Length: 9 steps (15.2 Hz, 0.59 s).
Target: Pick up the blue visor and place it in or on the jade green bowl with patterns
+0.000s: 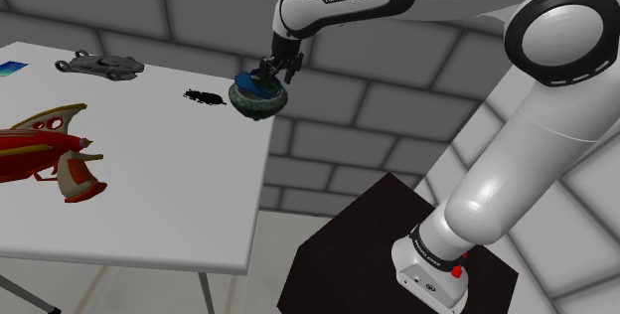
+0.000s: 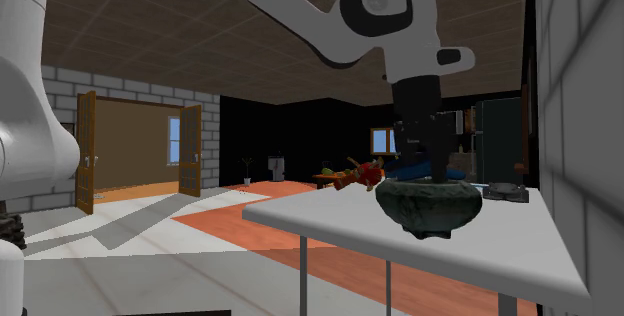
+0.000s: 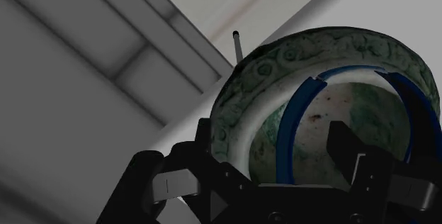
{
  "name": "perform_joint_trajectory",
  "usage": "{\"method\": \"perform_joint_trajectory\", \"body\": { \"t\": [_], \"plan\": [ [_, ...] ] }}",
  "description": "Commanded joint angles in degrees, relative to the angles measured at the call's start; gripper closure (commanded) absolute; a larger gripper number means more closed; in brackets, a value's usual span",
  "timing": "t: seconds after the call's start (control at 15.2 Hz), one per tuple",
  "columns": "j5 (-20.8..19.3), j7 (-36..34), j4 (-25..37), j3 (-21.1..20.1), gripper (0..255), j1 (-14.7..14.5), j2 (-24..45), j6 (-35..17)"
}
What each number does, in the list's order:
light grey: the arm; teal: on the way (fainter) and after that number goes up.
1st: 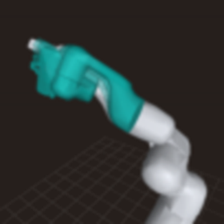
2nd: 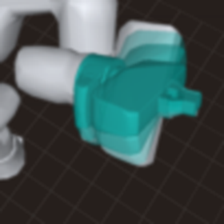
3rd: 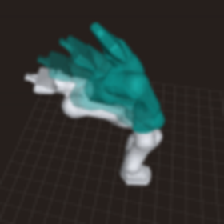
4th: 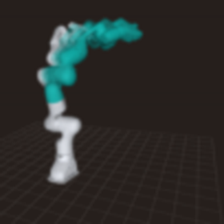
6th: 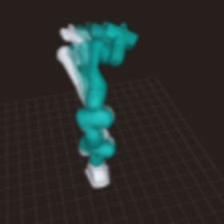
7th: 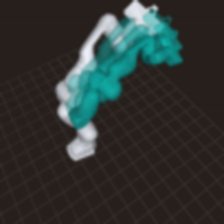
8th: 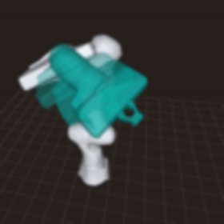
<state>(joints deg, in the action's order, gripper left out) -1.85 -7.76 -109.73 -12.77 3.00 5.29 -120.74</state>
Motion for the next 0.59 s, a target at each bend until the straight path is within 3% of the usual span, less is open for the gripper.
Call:
{"method": "perform_joint_trajectory", "body": {
  "t": [0.0,0.13,0.4,0.53],
  "plan": [
    [0.0,0.0,0.0,0.0,0,0.0,0.0,0.0],
    [0.0,0.0,0.0,0.0,0,0.0,0.0,0.0],
    [0.7,0.5,4.4,0.0,0,0.1,-2.4,6.7],
    [0.7,0.5,4.4,0.0,0,0.1,-2.4,6.7]
  ]
}}
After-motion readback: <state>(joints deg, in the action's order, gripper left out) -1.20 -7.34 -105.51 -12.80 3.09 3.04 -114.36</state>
